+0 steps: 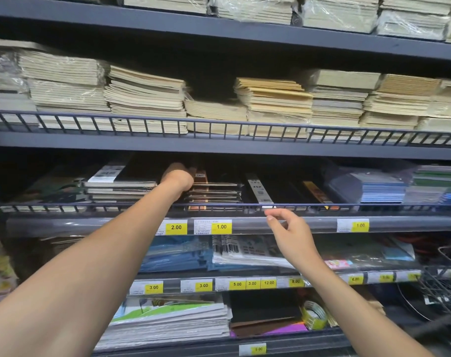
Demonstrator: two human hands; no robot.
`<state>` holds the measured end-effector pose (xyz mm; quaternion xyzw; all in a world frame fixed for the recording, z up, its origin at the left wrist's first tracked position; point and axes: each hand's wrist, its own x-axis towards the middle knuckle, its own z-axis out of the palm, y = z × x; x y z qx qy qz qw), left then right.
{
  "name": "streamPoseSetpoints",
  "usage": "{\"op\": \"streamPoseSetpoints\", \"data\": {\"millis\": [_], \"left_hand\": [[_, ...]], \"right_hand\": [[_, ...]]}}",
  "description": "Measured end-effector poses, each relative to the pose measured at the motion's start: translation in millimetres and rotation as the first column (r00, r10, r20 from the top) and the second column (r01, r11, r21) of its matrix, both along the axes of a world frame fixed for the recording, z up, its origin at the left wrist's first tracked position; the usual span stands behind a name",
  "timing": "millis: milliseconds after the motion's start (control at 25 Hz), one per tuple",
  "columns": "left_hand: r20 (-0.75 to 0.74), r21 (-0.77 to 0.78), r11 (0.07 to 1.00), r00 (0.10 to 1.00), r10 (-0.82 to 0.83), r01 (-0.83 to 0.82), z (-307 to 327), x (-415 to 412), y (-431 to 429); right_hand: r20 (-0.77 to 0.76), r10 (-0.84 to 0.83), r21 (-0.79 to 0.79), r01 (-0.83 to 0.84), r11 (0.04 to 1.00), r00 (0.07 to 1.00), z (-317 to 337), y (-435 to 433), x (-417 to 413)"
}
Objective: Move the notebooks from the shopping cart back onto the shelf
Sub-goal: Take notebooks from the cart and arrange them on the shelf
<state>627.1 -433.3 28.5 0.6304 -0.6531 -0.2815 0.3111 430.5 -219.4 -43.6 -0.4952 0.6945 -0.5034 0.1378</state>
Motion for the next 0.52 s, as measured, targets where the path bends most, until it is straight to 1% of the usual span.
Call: {"op": "streamPoseSetpoints", "data": {"millis": [80, 240, 440, 520], "left_hand": [[0.038, -0.022, 1.0, 0.999, 0.0, 0.001, -1.4, 0.1, 1.9], [-0.008, -0.041, 0.999, 1.0, 0.005, -0.006, -3.2, 0.1, 5.1], [-0.007, -0.048, 0.998, 0.999, 0.046, -0.047, -8.4, 1.3, 19.4], [0.01, -0.094, 0.995, 0.999, 0.043, -0.042, -10.7, 2.2, 26.8]], "right_hand": [[0.002, 0.01, 0.006, -0.01, 1.0, 1.0, -1.3, 0.8, -0.2], [0.012, 0.023, 0.012, -0.023, 1.0, 1.0, -4.3, -0.2, 0.4], [0.003, 0.037, 0.01, -0.037, 0.999, 0.999, -5.4, -5.9, 1.9], [0.0, 0.045, 0.003, -0.045, 0.999, 0.999, -4.1, -10.2, 3.0]]}}
